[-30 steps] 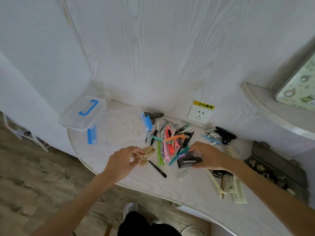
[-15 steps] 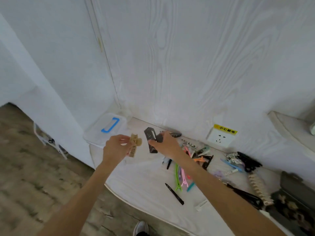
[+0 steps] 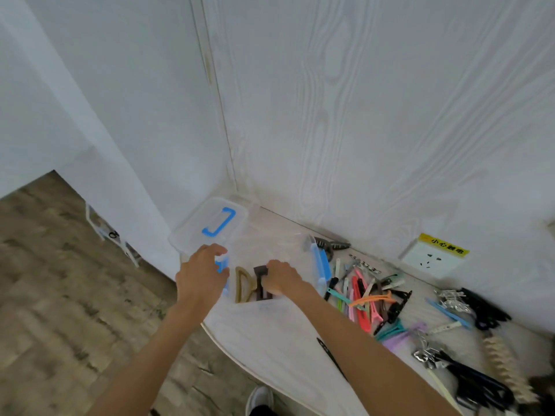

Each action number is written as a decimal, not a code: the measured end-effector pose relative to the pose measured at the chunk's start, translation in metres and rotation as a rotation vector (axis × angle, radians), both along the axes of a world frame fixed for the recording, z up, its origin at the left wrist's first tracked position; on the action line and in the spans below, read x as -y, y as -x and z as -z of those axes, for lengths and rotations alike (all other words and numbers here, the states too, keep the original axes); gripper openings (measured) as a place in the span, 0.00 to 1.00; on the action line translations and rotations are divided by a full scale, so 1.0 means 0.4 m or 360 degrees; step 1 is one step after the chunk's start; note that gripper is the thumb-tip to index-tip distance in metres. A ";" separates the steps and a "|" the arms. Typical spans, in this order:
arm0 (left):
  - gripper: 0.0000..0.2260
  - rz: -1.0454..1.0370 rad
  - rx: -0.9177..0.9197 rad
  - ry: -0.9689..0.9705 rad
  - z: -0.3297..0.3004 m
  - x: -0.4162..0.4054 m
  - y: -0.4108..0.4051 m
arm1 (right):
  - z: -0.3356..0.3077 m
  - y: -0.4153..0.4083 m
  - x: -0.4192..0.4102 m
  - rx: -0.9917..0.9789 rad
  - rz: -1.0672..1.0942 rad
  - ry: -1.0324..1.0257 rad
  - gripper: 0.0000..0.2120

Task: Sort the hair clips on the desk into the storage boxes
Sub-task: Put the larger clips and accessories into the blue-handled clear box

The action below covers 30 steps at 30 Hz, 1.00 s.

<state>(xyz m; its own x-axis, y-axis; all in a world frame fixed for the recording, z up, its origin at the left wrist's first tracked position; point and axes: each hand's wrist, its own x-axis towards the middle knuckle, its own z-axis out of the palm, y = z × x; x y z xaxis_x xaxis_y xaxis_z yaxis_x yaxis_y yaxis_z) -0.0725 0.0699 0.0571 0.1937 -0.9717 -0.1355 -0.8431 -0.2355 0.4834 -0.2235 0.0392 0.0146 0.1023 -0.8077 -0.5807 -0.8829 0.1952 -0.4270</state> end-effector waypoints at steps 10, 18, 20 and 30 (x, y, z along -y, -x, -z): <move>0.08 0.0408 0.0337 0.0114 -0.060 0.043 -0.025 | -0.120 0.163 -0.002 0.0586 0.0161 0.0551 0.12; 0.21 0.1051 0.0645 0.0021 -0.020 0.180 0.110 | -0.016 0.354 0.103 -0.0224 -0.0093 0.0209 0.25; 0.20 0.1091 0.0650 0.0001 0.000 0.187 0.111 | 0.024 0.358 0.093 -0.0391 -0.0237 0.0312 0.25; 0.16 0.1336 0.0419 -0.0004 -0.006 0.175 0.140 | 0.004 0.424 0.010 -0.0546 -0.0059 0.0260 0.20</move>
<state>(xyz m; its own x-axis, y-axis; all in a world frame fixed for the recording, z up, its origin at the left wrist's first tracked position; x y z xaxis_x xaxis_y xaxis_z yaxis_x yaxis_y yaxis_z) -0.1284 0.0000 0.0595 -0.5593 -0.8071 -0.1894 -0.8224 0.5115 0.2491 -0.3931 0.0354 0.0130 -0.0447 -0.8917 -0.4504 -0.9852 0.1141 -0.1282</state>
